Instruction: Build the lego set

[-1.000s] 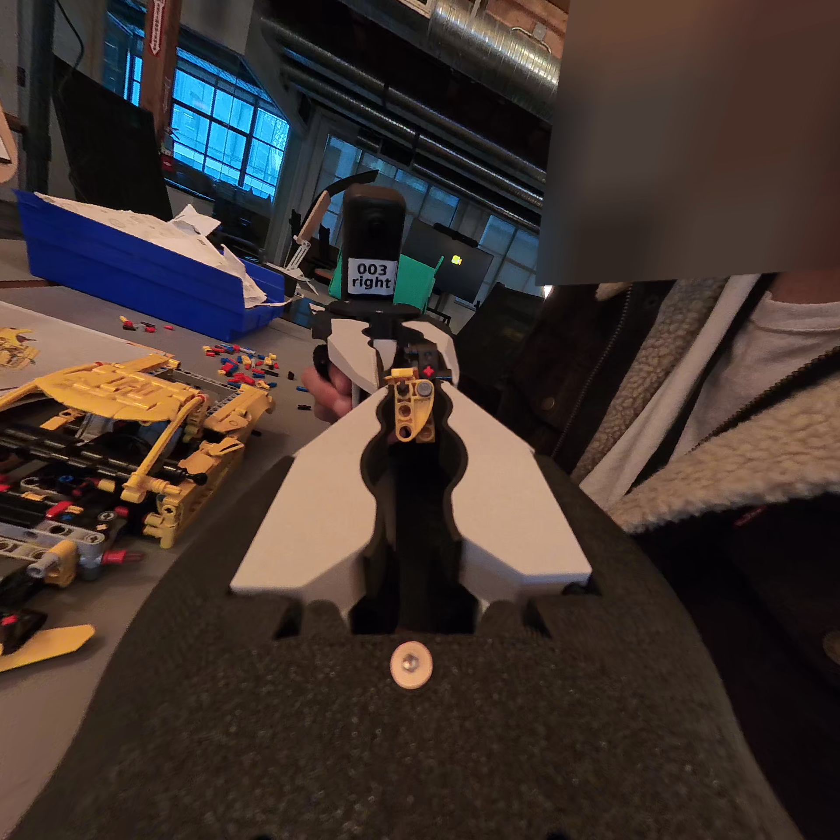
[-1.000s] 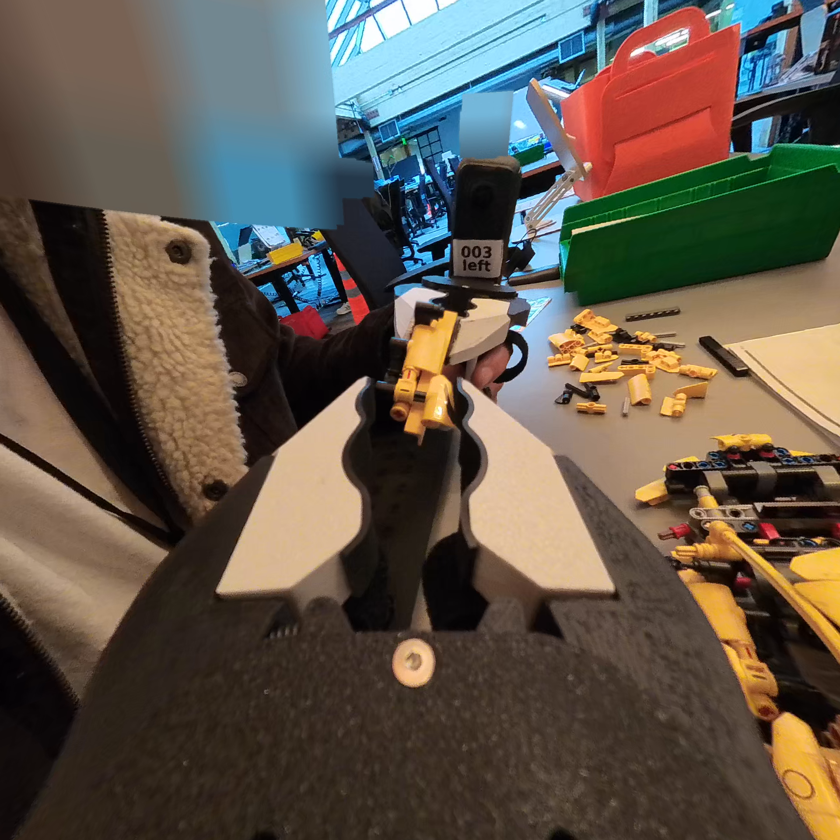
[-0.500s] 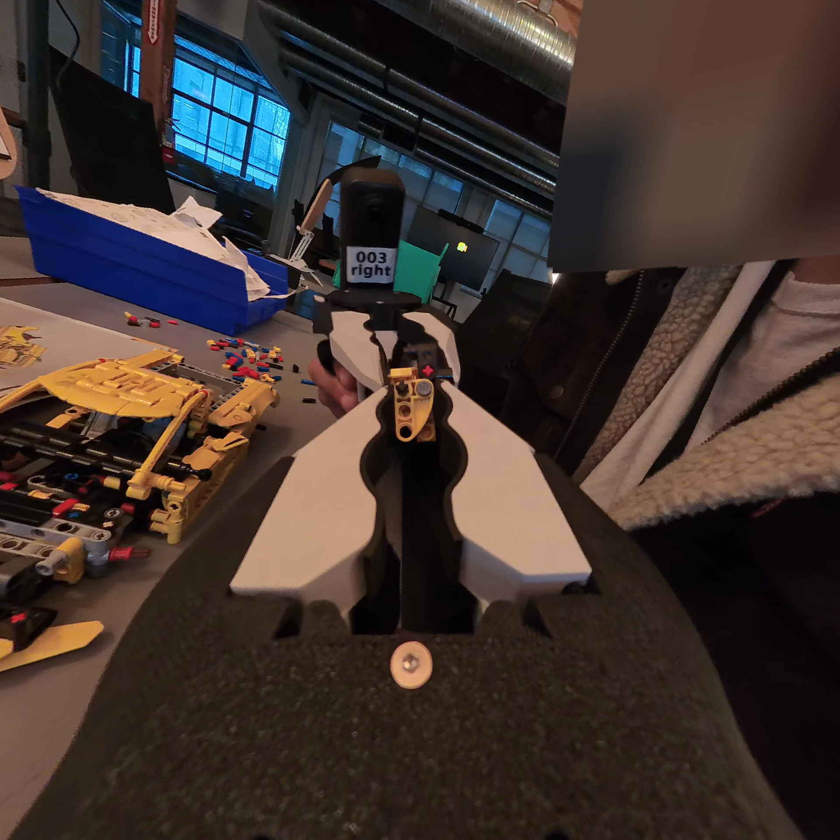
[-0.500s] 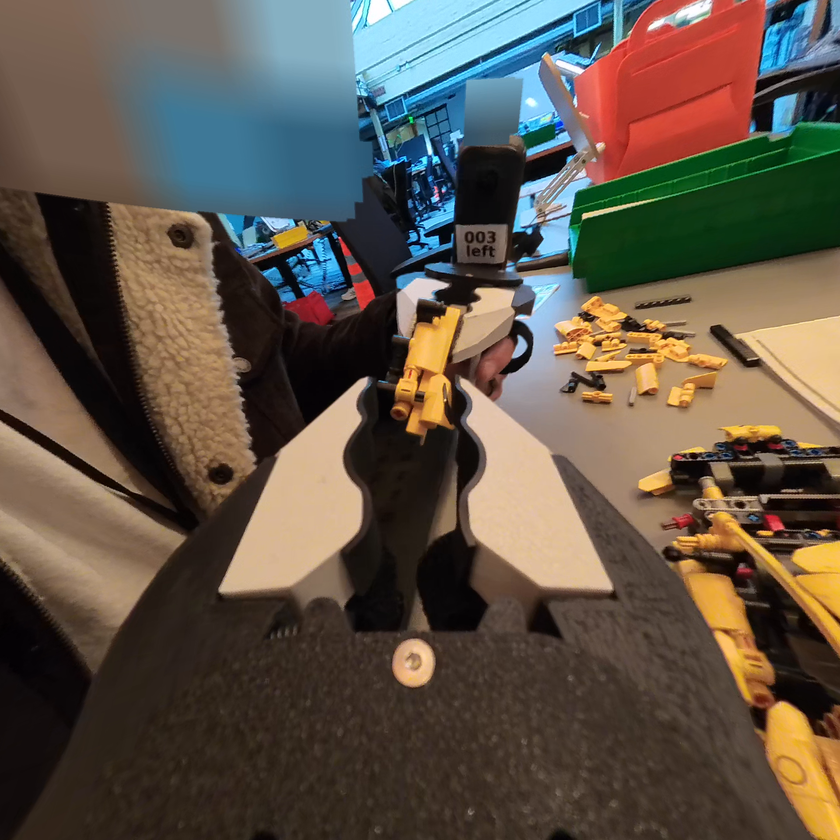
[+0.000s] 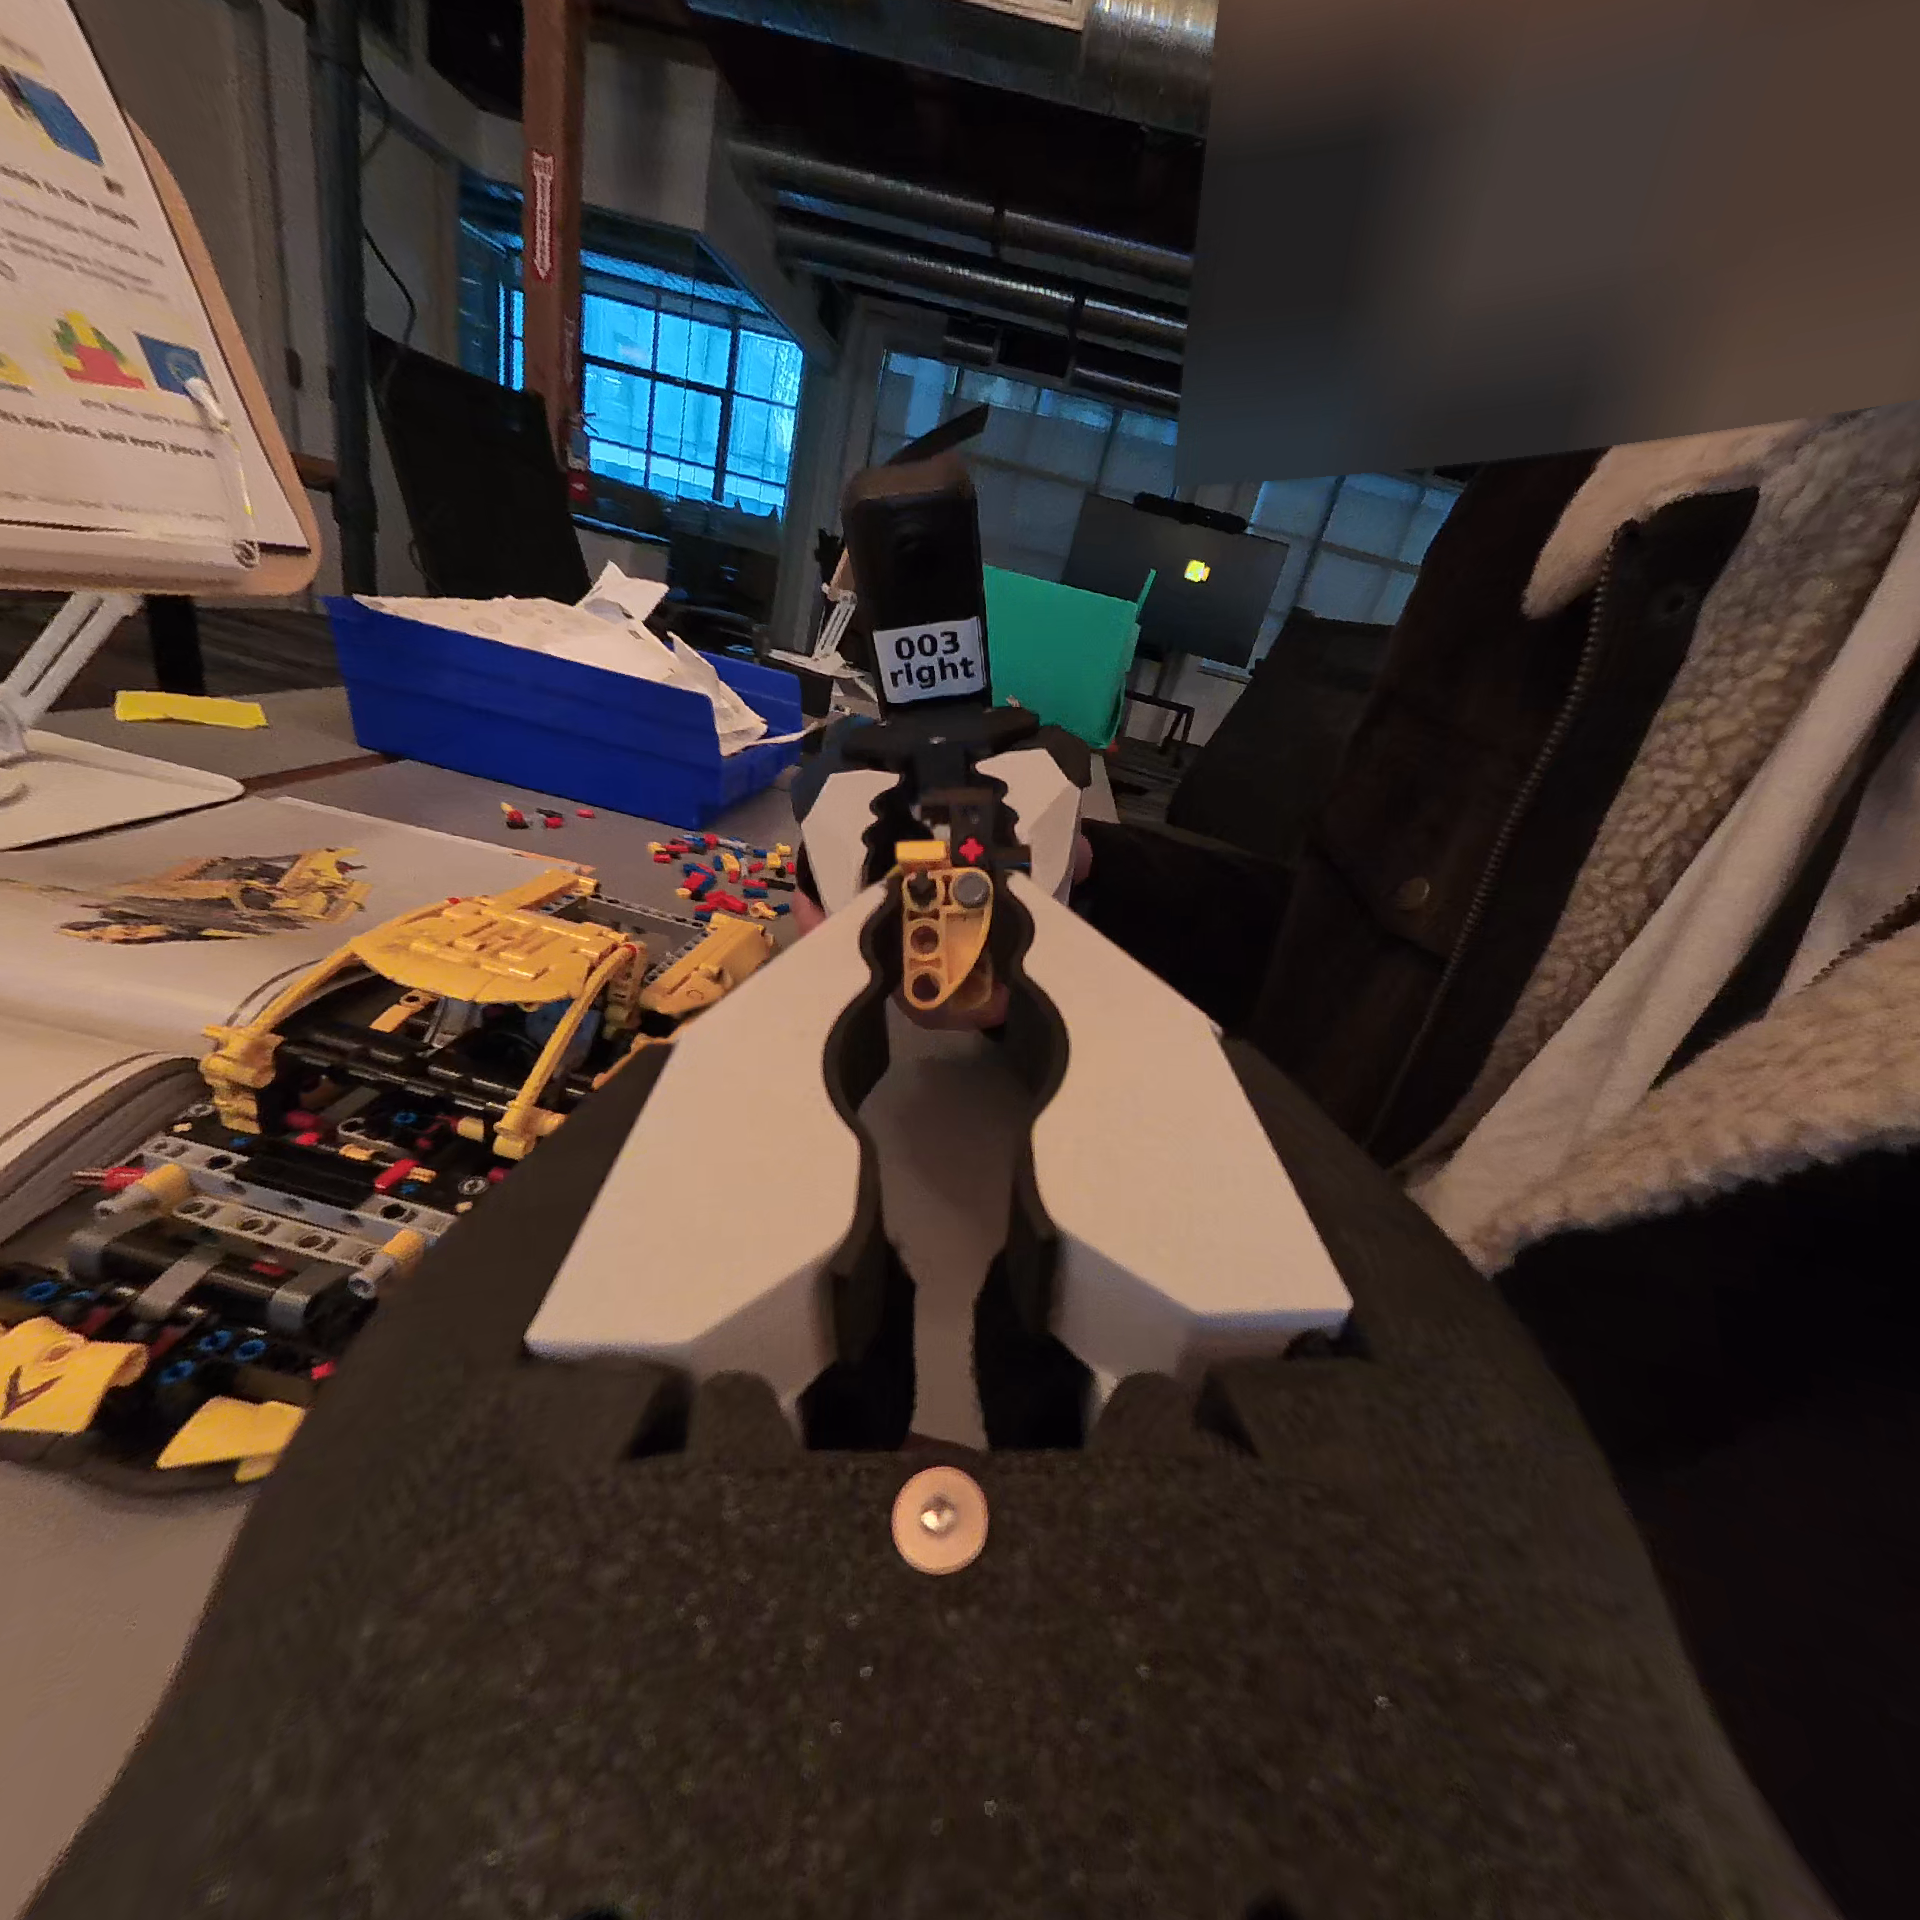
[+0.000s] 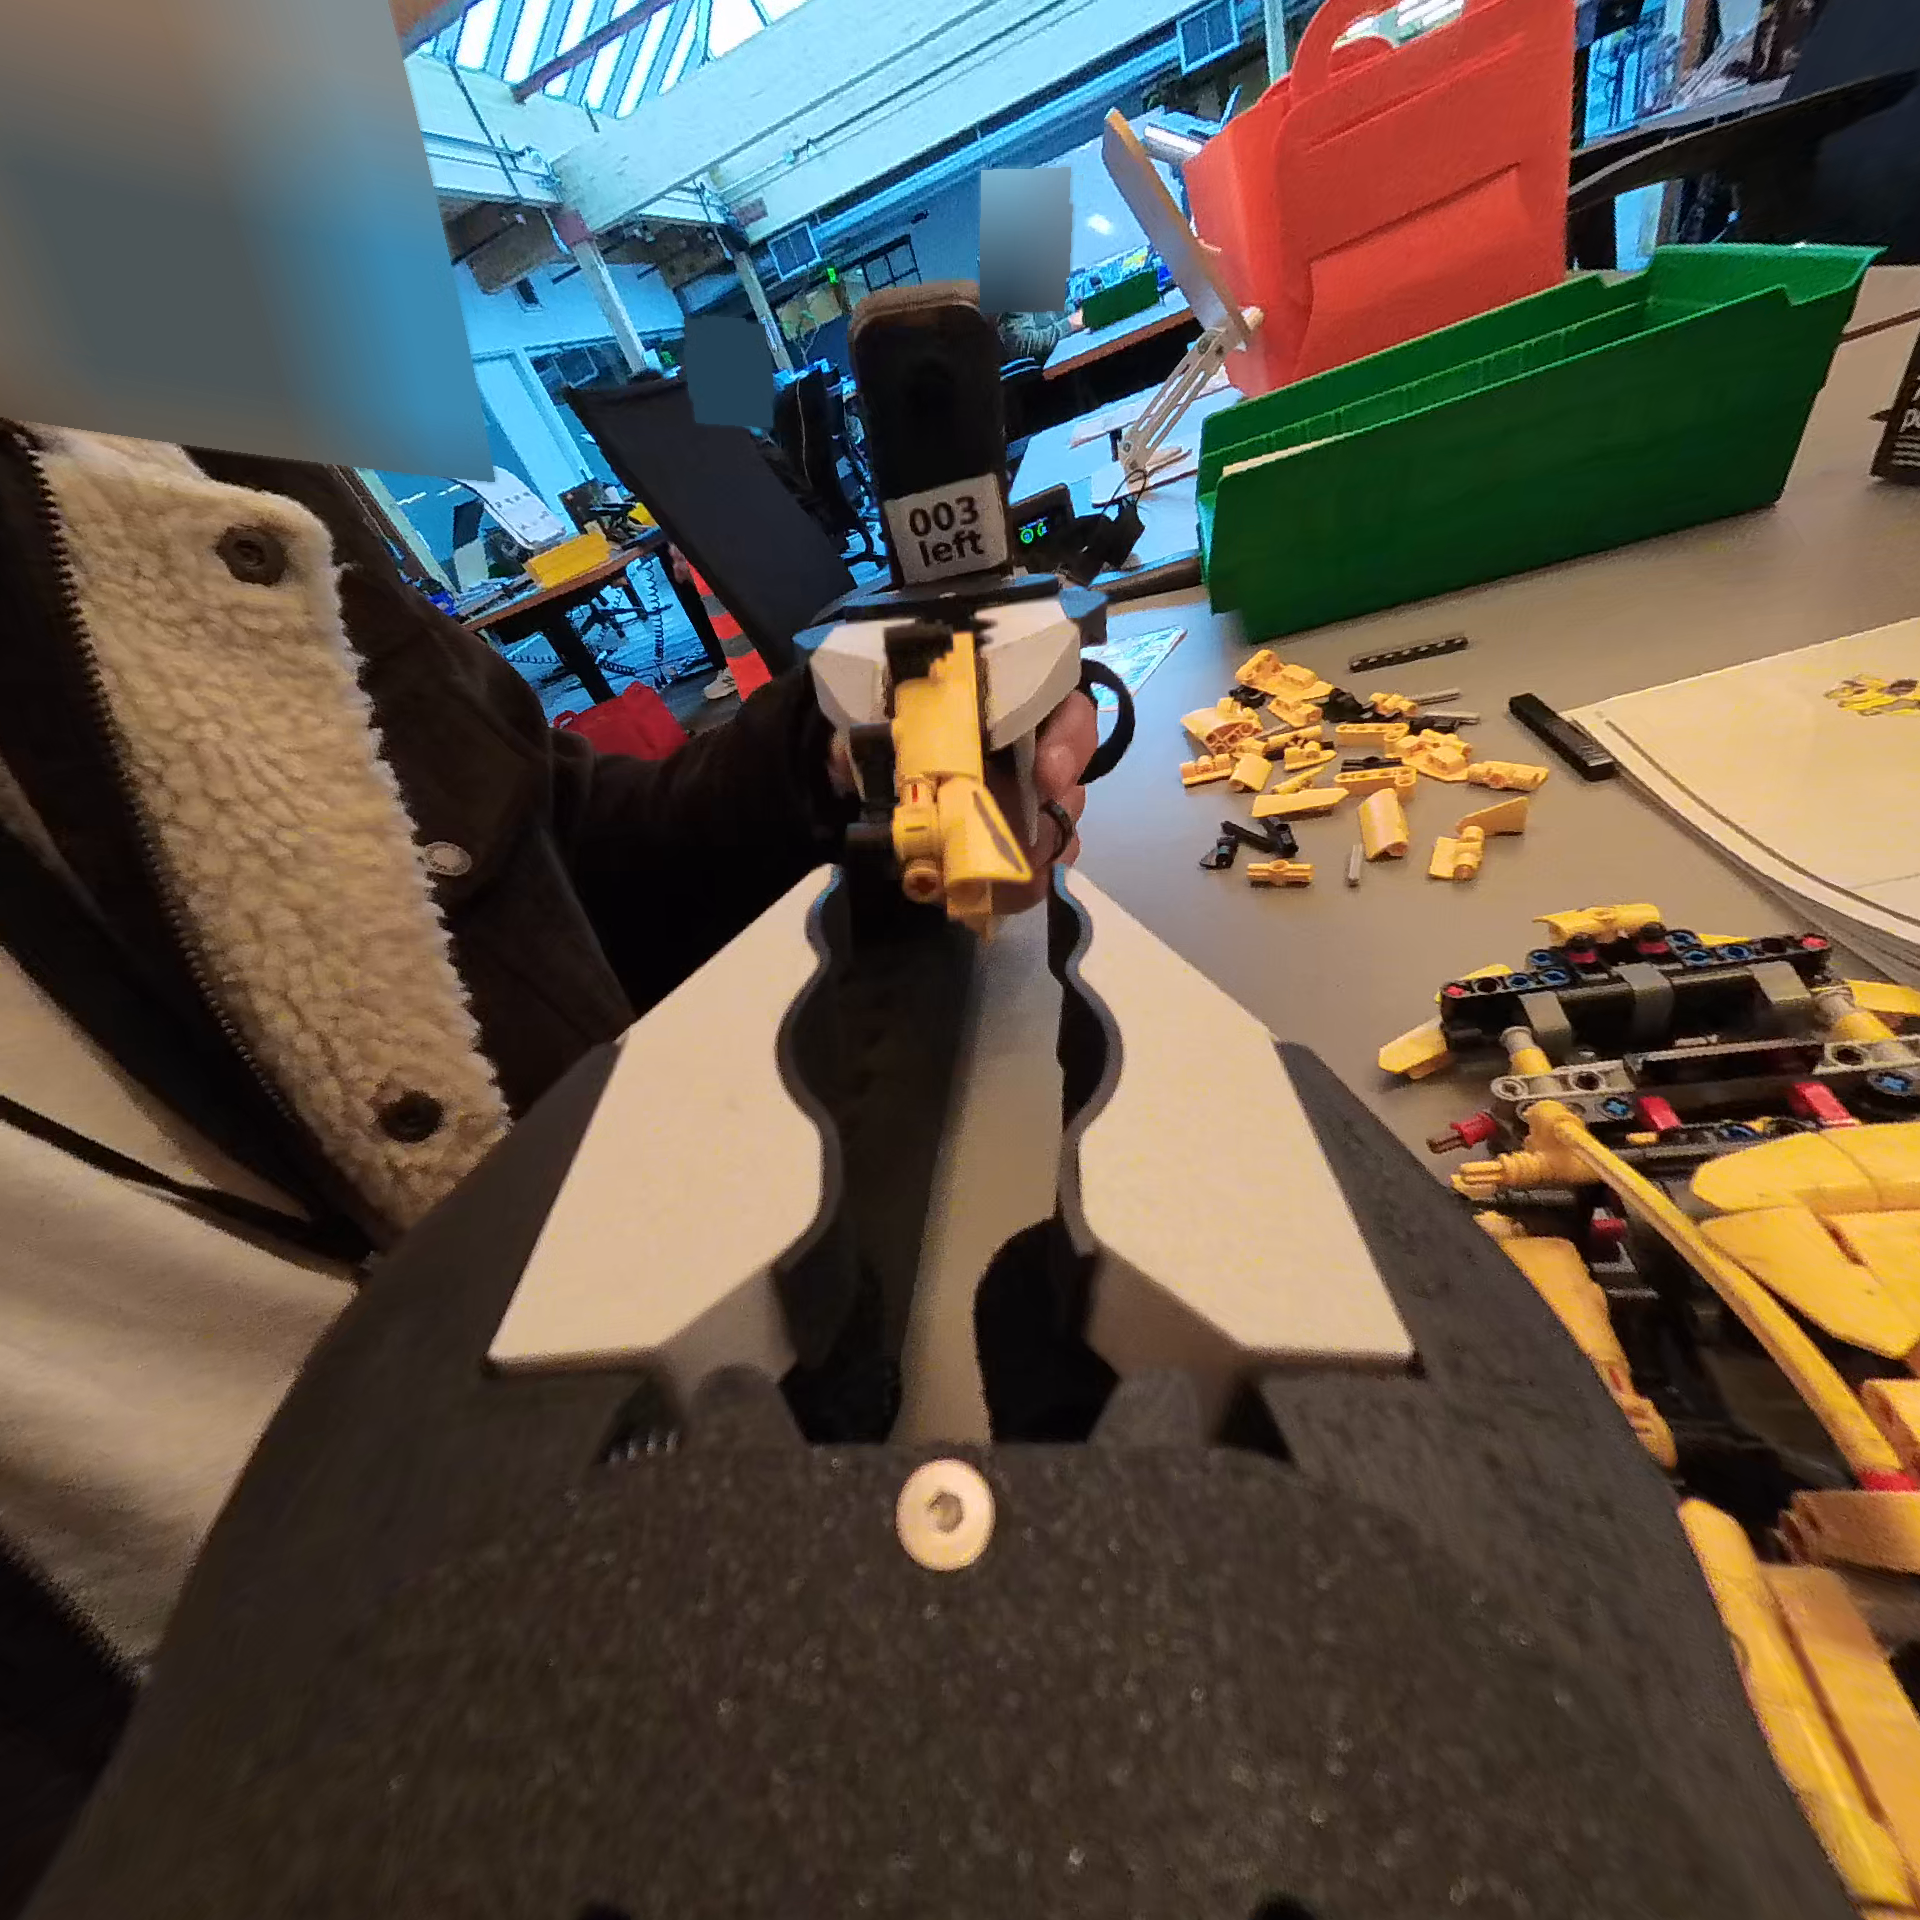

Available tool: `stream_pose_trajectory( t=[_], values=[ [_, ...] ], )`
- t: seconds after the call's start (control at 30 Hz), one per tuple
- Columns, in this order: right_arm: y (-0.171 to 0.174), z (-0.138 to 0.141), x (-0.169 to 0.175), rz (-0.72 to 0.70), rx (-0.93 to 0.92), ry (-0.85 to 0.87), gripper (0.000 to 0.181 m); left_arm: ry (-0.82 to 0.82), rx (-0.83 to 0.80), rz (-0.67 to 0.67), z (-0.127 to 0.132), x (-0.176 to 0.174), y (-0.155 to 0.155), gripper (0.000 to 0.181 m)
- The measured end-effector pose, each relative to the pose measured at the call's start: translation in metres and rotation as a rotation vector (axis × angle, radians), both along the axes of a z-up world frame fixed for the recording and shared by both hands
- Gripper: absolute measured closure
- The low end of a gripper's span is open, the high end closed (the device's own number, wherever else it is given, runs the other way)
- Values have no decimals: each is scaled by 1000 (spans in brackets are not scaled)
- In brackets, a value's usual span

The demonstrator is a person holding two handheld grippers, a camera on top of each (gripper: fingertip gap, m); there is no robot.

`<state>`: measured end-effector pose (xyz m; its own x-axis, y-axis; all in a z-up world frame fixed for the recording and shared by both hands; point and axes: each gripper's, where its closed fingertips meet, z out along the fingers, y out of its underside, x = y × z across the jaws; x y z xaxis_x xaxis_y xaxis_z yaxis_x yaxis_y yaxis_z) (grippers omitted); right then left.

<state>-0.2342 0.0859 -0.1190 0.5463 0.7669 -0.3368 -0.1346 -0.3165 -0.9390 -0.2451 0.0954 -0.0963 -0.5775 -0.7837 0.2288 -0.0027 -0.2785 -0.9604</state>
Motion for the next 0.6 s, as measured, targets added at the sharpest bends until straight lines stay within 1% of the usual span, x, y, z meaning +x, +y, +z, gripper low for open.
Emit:
stream_pose_trajectory(
  t=[0.1,0.27,0.37,0.47,0.5,0.6],
  values=[
    [3,-1,0,-31,16,-22,149,10,6,20,-2,2,2,165],
    [8,-9,10,-52,-75,7,150,51,56,94,-13,11,8,165],
    [10,-11,13,-68,-76,-8,149,85,63,93,-19,13,9,164],
    [13,-9,19,-89,-78,28,150,133,96,89,-29,14,8,166],
    [14,-7,22,-97,-72,43,153,140,103,97,-30,15,9,165],
    [20,0,37,-177,-32,80,145,73,60,162,-15,11,25,165]
  ],
)
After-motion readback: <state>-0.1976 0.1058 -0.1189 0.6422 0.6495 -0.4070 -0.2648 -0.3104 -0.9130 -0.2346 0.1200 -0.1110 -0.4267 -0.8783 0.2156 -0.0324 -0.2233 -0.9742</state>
